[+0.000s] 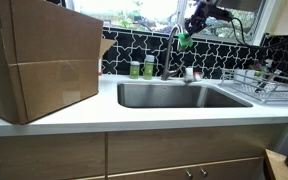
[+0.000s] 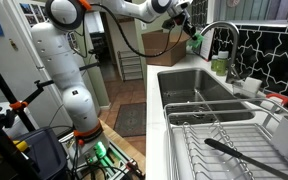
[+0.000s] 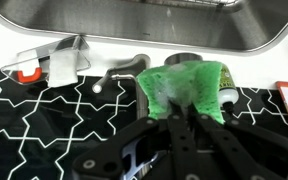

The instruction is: Use the green sponge to wipe the faucet head

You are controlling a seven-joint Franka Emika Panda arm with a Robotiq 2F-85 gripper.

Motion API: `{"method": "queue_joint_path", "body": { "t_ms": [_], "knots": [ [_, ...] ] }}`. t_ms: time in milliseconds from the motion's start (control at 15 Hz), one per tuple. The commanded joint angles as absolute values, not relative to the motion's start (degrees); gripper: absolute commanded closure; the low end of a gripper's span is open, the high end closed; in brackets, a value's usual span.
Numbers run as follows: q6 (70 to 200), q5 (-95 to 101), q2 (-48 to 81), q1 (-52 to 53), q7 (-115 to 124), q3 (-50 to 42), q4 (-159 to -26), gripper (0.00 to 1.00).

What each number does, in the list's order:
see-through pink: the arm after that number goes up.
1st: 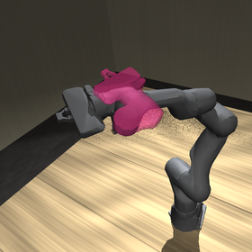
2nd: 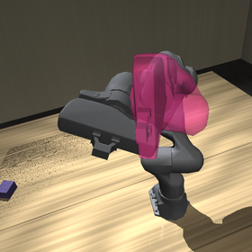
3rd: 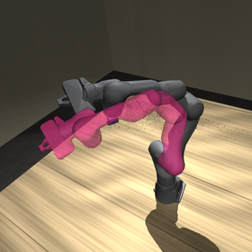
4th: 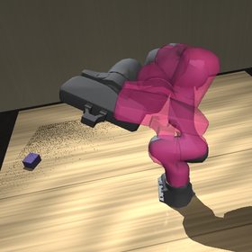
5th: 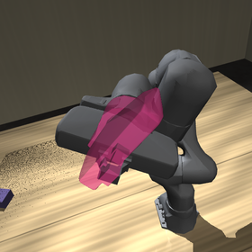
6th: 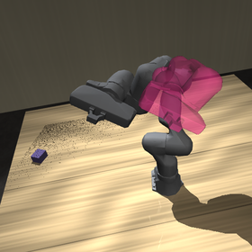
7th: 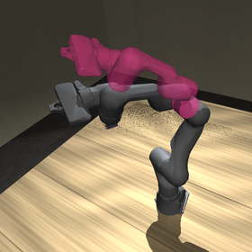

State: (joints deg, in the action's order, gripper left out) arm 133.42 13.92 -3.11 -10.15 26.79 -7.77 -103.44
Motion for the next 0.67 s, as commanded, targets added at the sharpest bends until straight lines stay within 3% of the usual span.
{"method": "queue_joint_path", "body": {
  "t_ms": [0, 600],
  "knots": [
    [137.7, 14.6, -4.0, -11.1, 27.7, -8.8, -103.0, 0.94],
    [143.2, 12.8, -2.6, -12.2, 31.6, -9.7, -99.3, 0.94]
  ]
}}
